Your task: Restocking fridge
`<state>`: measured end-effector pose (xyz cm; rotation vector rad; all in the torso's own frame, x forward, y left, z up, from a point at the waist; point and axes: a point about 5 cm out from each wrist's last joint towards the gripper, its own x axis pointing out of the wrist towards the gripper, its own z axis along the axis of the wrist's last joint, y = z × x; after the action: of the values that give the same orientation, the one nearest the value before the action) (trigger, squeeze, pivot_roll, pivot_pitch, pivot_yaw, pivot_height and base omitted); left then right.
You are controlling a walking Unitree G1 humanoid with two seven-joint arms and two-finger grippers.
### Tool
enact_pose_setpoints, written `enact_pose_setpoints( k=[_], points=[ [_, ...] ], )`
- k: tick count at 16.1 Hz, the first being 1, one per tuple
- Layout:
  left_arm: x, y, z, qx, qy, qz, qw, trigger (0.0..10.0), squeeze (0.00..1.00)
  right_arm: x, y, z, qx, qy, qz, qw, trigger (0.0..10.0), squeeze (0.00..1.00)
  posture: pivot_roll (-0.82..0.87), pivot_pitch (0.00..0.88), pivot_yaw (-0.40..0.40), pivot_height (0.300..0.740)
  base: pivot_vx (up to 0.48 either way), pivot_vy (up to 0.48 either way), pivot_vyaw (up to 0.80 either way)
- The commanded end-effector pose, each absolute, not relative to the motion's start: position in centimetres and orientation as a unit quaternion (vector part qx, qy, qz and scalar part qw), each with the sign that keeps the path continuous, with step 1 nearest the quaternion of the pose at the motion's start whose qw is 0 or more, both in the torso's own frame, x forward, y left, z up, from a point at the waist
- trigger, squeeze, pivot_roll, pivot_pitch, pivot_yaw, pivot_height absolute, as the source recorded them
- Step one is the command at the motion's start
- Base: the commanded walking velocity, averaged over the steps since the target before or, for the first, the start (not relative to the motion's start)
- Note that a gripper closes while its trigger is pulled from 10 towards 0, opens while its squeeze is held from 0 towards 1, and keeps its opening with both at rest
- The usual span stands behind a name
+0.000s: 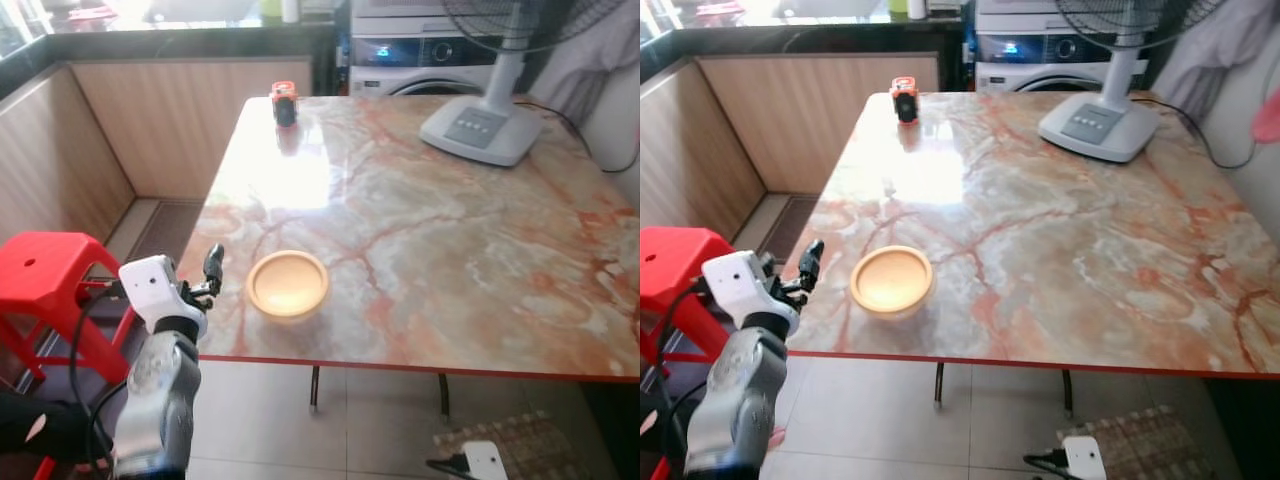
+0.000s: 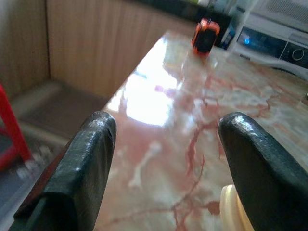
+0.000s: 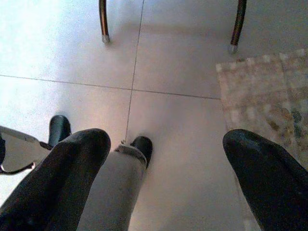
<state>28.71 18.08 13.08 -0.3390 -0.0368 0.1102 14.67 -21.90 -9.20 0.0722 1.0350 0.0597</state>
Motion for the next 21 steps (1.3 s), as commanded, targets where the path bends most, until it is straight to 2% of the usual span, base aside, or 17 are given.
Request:
enact_pose_setpoints(
  k=[1, 4, 5, 12, 13, 14, 19, 21],
  points=[
    [29.0, 17.9, 12.9, -0.200, -0.010, 0.050, 0.978, 10.0, 0.00, 14.4, -21.8, -9.3, 0.035, 0.497, 0.030, 0.866, 10.0, 0.00, -0.02, 0.032, 0.004, 0.740, 0.000, 0.000, 0.00],
    [29.9, 17.4, 13.1, -0.212, -0.007, 0.021, 0.977, 10.0, 0.00, 14.5, -21.9, -9.3, 0.032, 0.498, 0.032, 0.866, 10.0, 0.00, -0.02, 0.037, -0.001, 0.740, 0.000, 0.000, 0.00],
    [30.3, 16.9, 13.5, -0.221, -0.011, 0.002, 0.975, 10.0, 1.00, 14.5, -21.9, -9.3, 0.032, 0.498, 0.032, 0.866, 10.0, 0.00, -0.02, 0.040, -0.003, 0.740, 0.000, 0.000, 0.00],
    [31.6, 16.2, 12.2, -0.246, 0.022, -0.017, 0.969, 10.0, 1.00, 14.5, -21.8, -9.3, 0.030, 0.499, 0.030, 0.866, 10.0, 0.00, -0.02, 0.039, 0.000, 0.740, 0.000, 0.000, 0.00],
    [31.6, 16.4, 12.0, -0.250, 0.024, -0.010, 0.968, 10.0, 0.90, 14.5, -21.8, -9.3, 0.030, 0.499, 0.031, 0.865, 10.0, 0.00, -0.02, 0.039, 0.000, 0.740, 0.000, 0.000, 0.00],
    [31.5, 16.6, 11.6, -0.248, 0.032, -0.006, 0.968, 10.0, 0.00, 14.5, -21.8, -9.3, 0.028, 0.499, 0.034, 0.865, 10.0, 0.00, -0.02, 0.042, -0.004, 0.740, 0.000, 0.000, 0.00],
    [31.1, 15.9, 10.0, -0.263, 0.060, -0.027, 0.962, 10.0, 0.00, 14.5, -22.0, -9.2, 0.021, 0.495, 0.031, 0.868, 10.0, 0.00, -0.02, 0.046, -0.008, 0.740, 0.000, 0.000, 0.00],
    [31.2, 15.0, 10.1, -0.271, 0.057, -0.062, 0.959, 10.0, 0.00, 14.4, -22.1, -9.2, 0.021, 0.493, 0.025, 0.869, 10.0, 0.00, -0.03, 0.045, -0.006, 0.740, 0.000, 0.000, 0.00]
  ],
)
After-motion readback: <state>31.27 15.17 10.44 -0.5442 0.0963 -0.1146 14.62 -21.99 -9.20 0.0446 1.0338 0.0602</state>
